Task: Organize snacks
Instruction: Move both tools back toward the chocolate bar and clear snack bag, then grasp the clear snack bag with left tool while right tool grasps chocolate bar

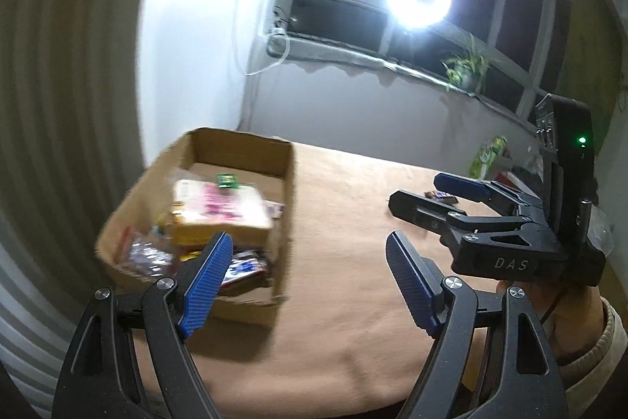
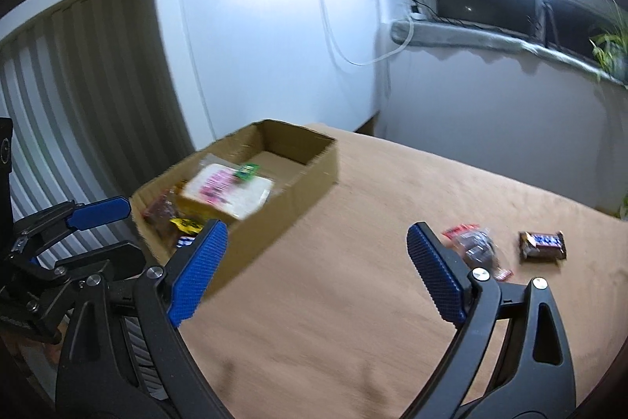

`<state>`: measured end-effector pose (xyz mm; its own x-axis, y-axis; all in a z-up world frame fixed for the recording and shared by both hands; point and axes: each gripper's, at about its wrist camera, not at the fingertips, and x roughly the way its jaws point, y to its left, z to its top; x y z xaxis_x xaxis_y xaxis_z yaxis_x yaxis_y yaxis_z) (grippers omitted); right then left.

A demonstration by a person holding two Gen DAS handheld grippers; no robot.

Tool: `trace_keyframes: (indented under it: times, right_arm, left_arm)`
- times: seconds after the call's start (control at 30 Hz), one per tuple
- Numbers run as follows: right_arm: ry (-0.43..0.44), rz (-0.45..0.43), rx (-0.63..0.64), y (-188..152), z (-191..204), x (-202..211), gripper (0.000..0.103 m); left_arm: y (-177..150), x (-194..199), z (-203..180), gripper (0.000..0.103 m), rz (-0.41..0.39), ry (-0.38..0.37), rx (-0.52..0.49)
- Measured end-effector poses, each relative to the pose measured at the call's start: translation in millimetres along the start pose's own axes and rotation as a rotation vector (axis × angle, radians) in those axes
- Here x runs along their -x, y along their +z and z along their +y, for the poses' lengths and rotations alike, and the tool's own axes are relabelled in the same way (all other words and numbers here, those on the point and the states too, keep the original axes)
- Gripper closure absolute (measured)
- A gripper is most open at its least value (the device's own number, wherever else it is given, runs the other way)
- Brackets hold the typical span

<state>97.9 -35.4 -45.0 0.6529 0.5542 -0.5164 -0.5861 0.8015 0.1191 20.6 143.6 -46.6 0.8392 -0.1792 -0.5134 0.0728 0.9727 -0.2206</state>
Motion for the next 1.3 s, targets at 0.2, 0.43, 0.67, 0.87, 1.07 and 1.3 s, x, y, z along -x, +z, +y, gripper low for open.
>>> trace_keyframes:
  times: [0.2, 0.43, 0.67, 0.87, 1.07, 1.3]
  right_arm:
    - [-0.032, -0.004, -0.083, -18, -52, 13, 0.008]
    - [-0.079, 0.006, -0.183, -41, -112, 19, 0.008]
    - [-0.111, 0.036, -0.216, -55, -151, 16, 0.008]
    - [-0.150, 0.065, -0.228, -60, -184, 14, 0.008]
    - [-0.214, 0.138, -0.188, -57, -214, 5, 0.008]
    - [-0.222, 0.220, -0.135, -49, -237, -20, 0.008]
  left_arm:
    - [1, -24, -32, 0.022, 0.044, -0.025, -0.035]
    - [1, -52, -74, 0.022, 0.102, -0.049, -0.105]
    - [-2, -81, -103, 0.022, 0.161, -0.077, -0.158]
    - [2, -111, -120, 0.022, 0.206, -0.108, -0.173]
    - [9, -152, -135, 0.022, 0.259, -0.153, -0.150]
    - [12, -206, -145, 0.022, 0.327, -0.158, -0.090]
